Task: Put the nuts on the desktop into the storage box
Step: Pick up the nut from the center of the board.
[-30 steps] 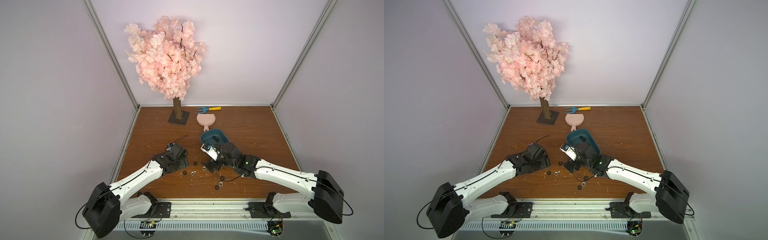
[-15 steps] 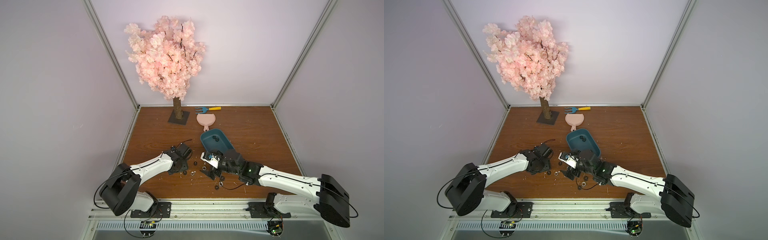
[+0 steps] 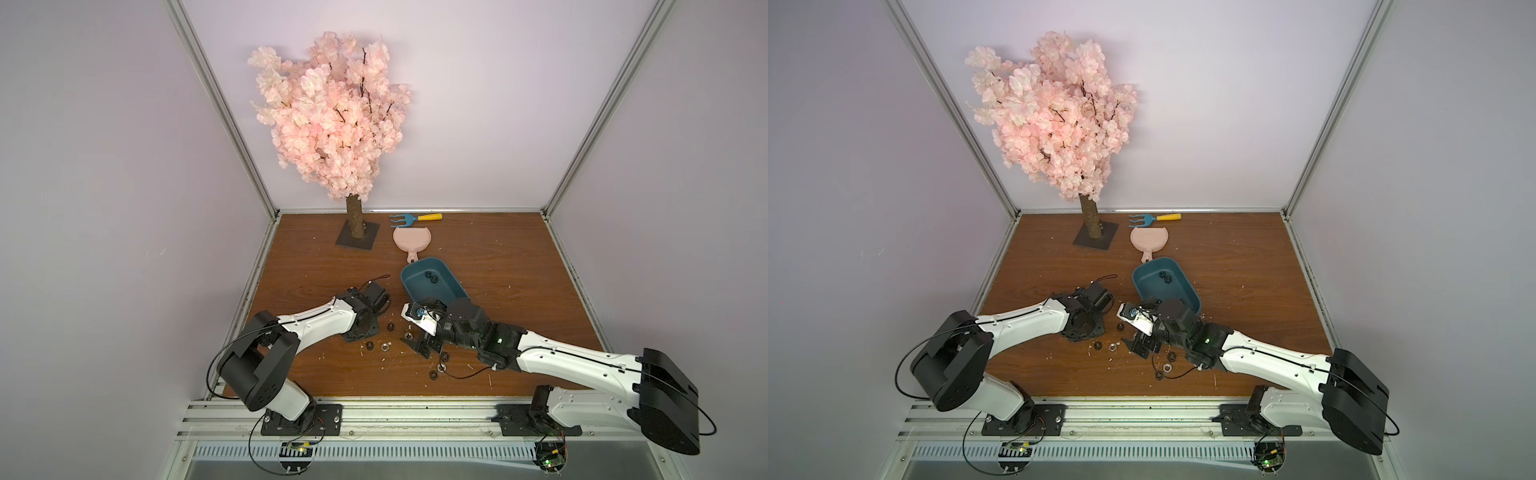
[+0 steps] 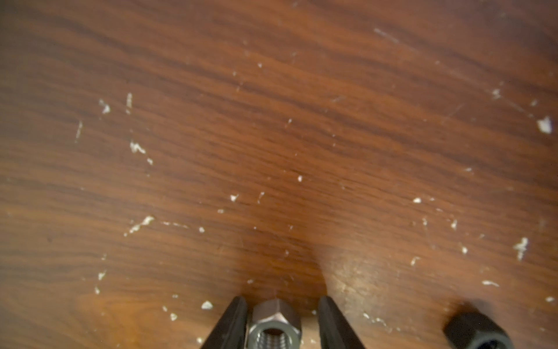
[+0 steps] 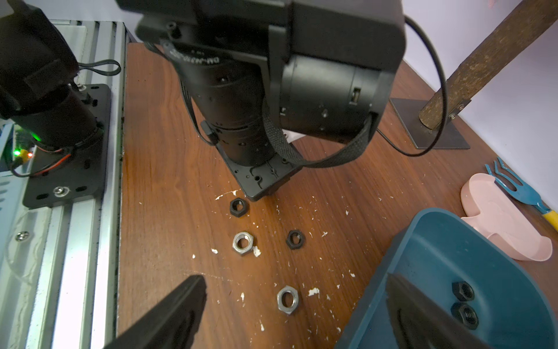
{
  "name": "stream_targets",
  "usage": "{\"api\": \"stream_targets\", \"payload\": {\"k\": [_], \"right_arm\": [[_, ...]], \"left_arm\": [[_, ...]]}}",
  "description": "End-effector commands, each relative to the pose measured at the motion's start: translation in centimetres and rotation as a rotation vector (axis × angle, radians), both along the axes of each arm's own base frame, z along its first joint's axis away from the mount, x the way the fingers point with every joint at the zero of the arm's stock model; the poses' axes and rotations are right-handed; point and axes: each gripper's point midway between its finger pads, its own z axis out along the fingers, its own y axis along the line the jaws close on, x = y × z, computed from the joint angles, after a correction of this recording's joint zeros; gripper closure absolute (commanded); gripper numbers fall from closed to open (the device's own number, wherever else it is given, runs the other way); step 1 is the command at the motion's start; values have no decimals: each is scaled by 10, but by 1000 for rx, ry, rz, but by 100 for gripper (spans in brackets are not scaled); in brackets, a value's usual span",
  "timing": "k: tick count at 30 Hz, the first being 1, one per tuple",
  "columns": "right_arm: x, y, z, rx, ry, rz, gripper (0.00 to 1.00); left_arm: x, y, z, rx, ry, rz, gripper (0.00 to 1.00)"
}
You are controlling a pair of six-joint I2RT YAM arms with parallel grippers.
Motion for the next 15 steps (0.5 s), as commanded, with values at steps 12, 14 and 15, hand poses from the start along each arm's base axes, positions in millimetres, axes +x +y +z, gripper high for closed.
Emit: {"api": "stream_targets", "payload": {"k": [12, 14, 15], "right_arm": [[-6, 8, 32, 70, -52, 52, 1], [-4, 8, 34, 74, -66, 49, 1], [-5, 8, 35, 77, -71, 59, 1]], "left_arm": [[-13, 13, 6, 11, 6, 5, 73], [-11, 10, 11, -5, -8, 5, 73], [-10, 9, 14, -16, -15, 3, 73]]}}
